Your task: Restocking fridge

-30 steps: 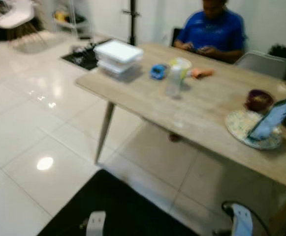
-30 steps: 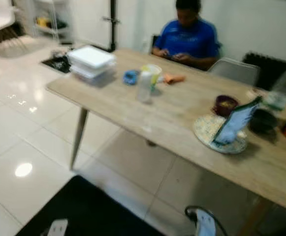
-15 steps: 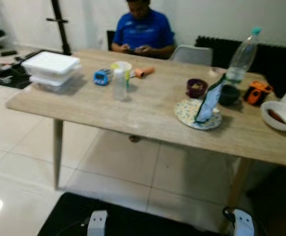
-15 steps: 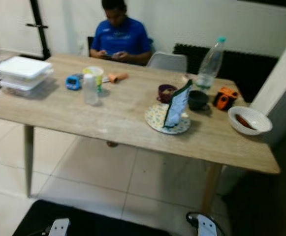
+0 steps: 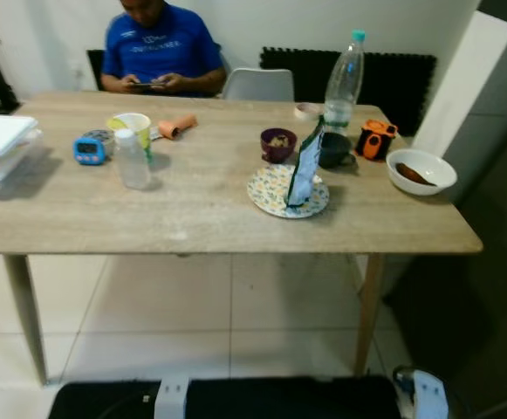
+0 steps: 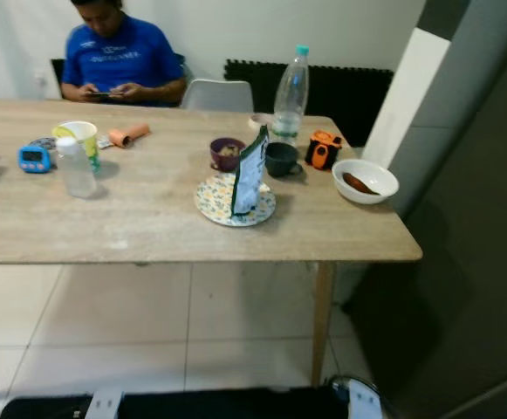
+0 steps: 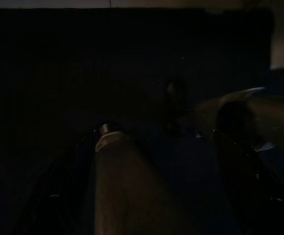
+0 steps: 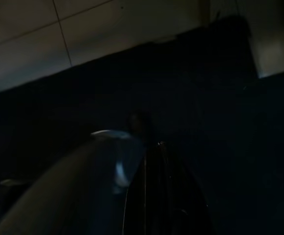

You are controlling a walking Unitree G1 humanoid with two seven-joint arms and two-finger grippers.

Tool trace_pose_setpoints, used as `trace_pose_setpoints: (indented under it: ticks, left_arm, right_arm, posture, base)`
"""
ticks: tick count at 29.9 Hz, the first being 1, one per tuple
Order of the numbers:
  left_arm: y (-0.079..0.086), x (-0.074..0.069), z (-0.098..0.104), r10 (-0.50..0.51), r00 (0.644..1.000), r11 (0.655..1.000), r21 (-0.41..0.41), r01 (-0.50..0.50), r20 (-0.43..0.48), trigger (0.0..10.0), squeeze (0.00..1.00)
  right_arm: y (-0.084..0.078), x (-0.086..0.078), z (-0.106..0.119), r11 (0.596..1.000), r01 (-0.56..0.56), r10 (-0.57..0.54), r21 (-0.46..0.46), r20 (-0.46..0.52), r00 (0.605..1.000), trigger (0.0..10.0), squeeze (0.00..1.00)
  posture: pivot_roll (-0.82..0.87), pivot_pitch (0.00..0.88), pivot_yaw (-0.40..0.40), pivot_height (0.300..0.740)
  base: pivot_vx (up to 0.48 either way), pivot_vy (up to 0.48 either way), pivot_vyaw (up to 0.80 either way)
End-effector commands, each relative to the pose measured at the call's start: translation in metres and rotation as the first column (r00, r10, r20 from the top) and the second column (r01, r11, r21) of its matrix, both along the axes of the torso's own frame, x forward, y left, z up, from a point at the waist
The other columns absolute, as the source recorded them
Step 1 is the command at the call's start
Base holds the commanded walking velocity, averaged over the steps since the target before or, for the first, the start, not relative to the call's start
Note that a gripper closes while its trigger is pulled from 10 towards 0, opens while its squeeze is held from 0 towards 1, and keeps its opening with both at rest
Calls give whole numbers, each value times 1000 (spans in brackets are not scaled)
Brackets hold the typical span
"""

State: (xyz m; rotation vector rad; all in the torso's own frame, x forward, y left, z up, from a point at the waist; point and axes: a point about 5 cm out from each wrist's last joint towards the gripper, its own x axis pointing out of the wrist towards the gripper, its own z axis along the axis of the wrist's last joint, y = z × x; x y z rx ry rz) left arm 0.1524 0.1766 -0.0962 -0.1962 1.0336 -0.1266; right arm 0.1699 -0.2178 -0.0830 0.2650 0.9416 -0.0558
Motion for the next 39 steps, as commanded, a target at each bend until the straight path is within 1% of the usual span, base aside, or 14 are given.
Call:
trace_pose_setpoints:
  ticks: [1, 4, 9, 11, 16, 25, 27, 32, 35, 37, 39]
  left_arm:
    - [-3, 1, 0, -11, 1000, 1000, -2, 11, 1, 10000, 0]
    - [-4, 1, 0, -13, 1000, 1000, -3, 13, 4, 10000, 0]
    - [-4, 3, 1, -19, 1000, 1000, -4, 19, 12, 10000, 0]
    - [-5, 3, 1, -34, 999, 999, -4, 34, 12, 10000, 0]
    - [-2, 1, 0, -2, 1000, 1000, 13, 2, 4, 10000, 0]
    - [3, -1, 0, 16, 1000, 999, 46, -16, 9, 10000, 0]
    - [3, -1, 0, 26, 1000, 999, 43, -26, 12, 10000, 0]
    - [2, -2, -1, 15, 1000, 999, 31, -15, 5, 10000, 0]
    - [1, -3, -1, -14, 1000, 1000, 28, 14, 3, 10000, 0]
    - [2, -3, -1, 17, 1000, 999, 30, -17, 0, 10000, 0]
    - [2, -3, -1, 18, 1000, 999, 39, -18, 3, 10000, 0]
  right_arm:
    - [-3, -4, -1, 1000, -10, 10, -15, -15, 1000, 10000, 0]
    - [-4, -3, -1, 1000, -7, 7, -20, -7, 1000, 10000, 0]
    - [-6, -4, 0, 1000, 10, -10, -24, -4, 1000, 10000, 0]
    - [-7, -4, 0, 1000, 11, -11, -23, 3, 1000, 10000, 0]
    - [-6, -2, 1, 1000, 8, -8, -22, 7, 1000, 10000, 0]
    - [-6, -2, 1, 1000, 1, -1, -22, 10, 1000, 10000, 0]
    - [-7, -2, 1, 1000, -1, 1, -22, 10, 1000, 10000, 0]
    - [-6, -2, 1, 1000, -3, 4, -22, 9, 1000, 10000, 0]
    - [-6, -3, 0, 1000, -3, 3, -22, 7, 1000, 10000, 0]
    - [-6, -3, 0, 1000, -3, 3, -20, 7, 1000, 10000, 0]
    - [-6, -2, 1, 1000, -5, 5, -19, 10, 1000, 10000, 0]
  posture:
    - [-89, 56, -35, 740]
    - [-89, 56, -35, 740]
    - [-91, 56, -39, 740]
    - [-91, 56, -39, 740]
    - [-92, 51, -41, 740]
    - [-91, 46, -41, 740]
    - [-91, 46, -41, 740]
    - [-91, 46, -41, 740]
    - [-91, 46, -41, 740]
    - [-92, 47, -41, 740]
    - [-92, 48, -42, 740]
  base:
    - [0, 0, -775]
    - [0, 0, -775]
    - [0, 0, 0]
    - [0, -465, 0]
    - [0, -445, 0]
    - [0, 0, 0]
    - [0, 0, 0]
    - [0, 0, 0]
    - [0, -480, 0]
    - [0, -472, 0]
    - [0, -416, 0]
